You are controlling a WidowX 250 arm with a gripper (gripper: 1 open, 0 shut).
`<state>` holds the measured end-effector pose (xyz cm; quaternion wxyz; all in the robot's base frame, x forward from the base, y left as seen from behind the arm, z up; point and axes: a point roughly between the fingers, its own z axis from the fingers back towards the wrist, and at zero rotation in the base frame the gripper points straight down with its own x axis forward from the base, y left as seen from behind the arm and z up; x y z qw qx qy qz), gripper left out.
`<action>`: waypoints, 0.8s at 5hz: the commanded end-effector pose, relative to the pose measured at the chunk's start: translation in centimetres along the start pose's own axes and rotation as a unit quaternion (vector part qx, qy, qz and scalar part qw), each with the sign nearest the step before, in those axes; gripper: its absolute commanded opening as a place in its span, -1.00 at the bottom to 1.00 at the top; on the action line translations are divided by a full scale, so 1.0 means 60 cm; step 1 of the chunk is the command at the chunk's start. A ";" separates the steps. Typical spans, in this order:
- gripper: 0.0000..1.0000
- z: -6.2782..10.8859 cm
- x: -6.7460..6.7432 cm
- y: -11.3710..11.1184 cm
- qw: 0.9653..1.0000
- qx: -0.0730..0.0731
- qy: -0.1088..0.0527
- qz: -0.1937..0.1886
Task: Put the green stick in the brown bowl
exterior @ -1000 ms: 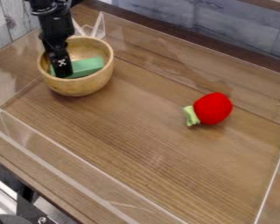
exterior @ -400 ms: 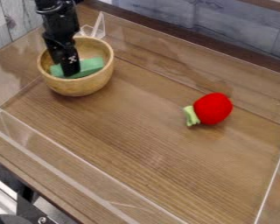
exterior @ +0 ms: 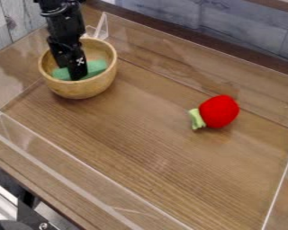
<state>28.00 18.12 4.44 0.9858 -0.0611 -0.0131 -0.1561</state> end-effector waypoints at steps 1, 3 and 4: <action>1.00 0.052 0.009 0.015 0.998 0.026 -0.036 0.043; 1.00 0.087 0.007 0.014 0.992 0.017 -0.059 0.111; 1.00 0.101 0.010 0.015 0.988 0.014 -0.069 0.136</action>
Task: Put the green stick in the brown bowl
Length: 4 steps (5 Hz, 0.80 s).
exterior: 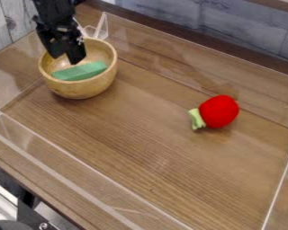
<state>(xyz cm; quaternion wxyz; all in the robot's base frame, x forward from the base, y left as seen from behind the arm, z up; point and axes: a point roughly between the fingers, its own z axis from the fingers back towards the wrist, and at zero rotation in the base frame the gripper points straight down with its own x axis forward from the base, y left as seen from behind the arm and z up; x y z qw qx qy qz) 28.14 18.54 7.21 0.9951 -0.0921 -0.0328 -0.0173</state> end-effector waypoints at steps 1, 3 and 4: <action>1.00 0.056 0.011 0.005 0.998 0.029 -0.047 0.004; 1.00 0.055 0.009 -0.007 0.998 0.023 -0.057 0.018; 1.00 0.065 0.025 -0.033 0.998 0.018 -0.060 0.010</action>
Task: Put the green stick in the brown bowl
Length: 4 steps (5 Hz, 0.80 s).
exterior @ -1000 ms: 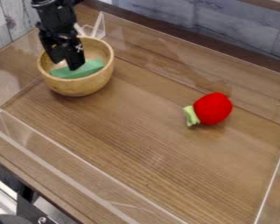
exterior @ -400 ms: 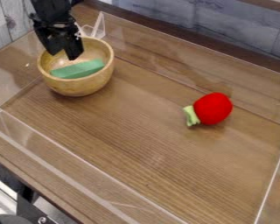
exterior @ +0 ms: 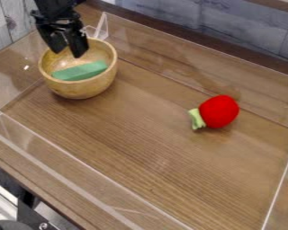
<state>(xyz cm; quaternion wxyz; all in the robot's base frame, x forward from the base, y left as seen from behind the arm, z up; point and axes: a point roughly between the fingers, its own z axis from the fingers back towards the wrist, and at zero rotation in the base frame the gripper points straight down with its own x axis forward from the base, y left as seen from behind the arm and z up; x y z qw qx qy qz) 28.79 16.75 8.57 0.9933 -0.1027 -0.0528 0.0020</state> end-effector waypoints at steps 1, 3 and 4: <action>1.00 0.054 0.030 -0.033 0.999 0.022 -0.040 -0.018; 1.00 0.062 0.051 -0.073 0.997 0.001 -0.037 -0.071; 1.00 0.041 0.072 -0.086 0.996 -0.001 -0.035 -0.083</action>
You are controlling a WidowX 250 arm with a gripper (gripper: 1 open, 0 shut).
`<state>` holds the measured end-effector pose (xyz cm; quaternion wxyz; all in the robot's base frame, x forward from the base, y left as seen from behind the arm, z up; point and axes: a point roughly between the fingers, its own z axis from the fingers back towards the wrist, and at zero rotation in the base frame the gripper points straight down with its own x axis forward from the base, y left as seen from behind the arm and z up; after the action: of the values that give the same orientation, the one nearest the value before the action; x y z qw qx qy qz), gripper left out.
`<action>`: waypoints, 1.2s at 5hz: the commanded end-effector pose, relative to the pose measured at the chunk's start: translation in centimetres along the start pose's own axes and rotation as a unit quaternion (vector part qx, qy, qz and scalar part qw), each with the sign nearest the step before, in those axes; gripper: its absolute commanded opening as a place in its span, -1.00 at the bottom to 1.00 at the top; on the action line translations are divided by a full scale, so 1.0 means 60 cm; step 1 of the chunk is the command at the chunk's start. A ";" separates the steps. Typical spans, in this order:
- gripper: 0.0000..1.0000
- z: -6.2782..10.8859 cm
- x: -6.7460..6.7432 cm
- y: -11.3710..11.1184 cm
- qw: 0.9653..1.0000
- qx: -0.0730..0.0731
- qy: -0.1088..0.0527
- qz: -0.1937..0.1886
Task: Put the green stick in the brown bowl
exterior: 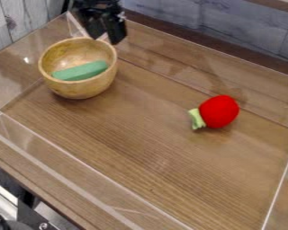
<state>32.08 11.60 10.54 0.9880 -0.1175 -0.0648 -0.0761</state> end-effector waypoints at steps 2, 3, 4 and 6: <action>1.00 0.009 0.042 -0.028 0.998 0.027 -0.022 -0.043; 1.00 0.006 0.028 -0.064 0.996 0.030 -0.018 -0.076; 1.00 -0.008 0.015 -0.094 0.995 0.031 -0.012 -0.096; 1.00 0.000 0.028 -0.135 0.997 0.059 -0.014 -0.044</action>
<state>31.82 3.32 9.95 0.9899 -0.0727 -0.0448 -0.1128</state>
